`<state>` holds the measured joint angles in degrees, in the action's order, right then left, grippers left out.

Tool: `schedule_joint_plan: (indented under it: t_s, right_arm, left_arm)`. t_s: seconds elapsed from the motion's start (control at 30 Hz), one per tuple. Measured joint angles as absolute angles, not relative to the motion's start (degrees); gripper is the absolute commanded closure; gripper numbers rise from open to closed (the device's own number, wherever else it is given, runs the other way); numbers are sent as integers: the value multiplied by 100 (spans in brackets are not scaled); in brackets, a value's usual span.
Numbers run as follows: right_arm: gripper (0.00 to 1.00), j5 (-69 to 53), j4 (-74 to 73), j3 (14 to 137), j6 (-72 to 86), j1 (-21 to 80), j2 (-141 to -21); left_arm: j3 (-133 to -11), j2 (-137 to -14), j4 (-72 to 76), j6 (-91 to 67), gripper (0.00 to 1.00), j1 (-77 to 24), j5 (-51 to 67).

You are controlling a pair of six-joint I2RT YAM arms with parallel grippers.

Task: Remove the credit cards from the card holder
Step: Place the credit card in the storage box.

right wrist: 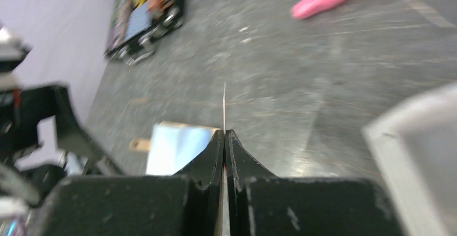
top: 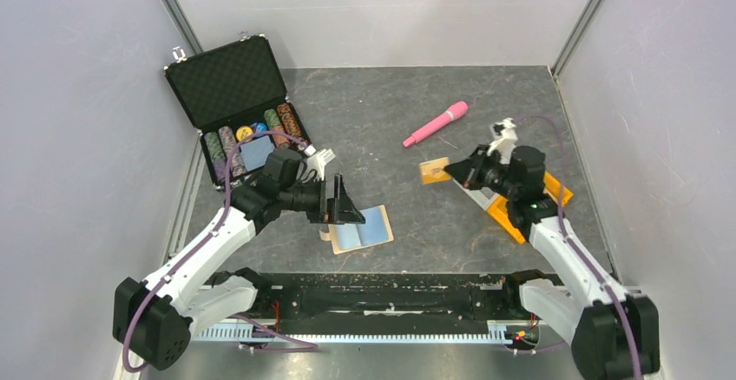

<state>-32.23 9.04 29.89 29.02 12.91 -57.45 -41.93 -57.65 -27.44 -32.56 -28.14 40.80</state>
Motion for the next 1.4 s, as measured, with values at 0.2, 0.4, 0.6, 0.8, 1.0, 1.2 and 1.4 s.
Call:
schedule_joint_plan:
  t_s: [0.2, 0.4, 0.6, 0.8, 1.0, 1.2, 1.4]
  right_arm:
    - [100, -1813, -692, 3321, 2808, 145, -4812]
    - [100, -244, -1916, 3957, 2554, -499, -4427]
    - [100, 902, -2429, 4204, 2526, -794, -4320]
    - [100, 1463, -2698, 4204, 2558, -1122, -4353]
    - [100, 1671, -2755, 4134, 2652, -1295, -4423]
    - [100, 1688, -2801, 3903, 2650, -1420, -4442]
    - [100, 1656, -2799, 3719, 2659, -1529, -4434]
  left_arm:
    - [-4193, -5618, -3000, -3087, 0, -2816, 3948]
    - [-4193, -5568, -3074, -3035, 0, -2816, 3999]
    - [-4193, -5570, -3079, -3033, 0, -2840, 4086]
    - [-4193, -5590, -3083, -3035, 0, -2842, 4110]
    - [-4193, -5588, -3100, -3033, 0, -2851, 4108]
    - [-4193, -5588, -3122, -3033, 0, -2965, 4101]
    - [-4193, -5590, -3133, -3030, 0, -2976, 4099]
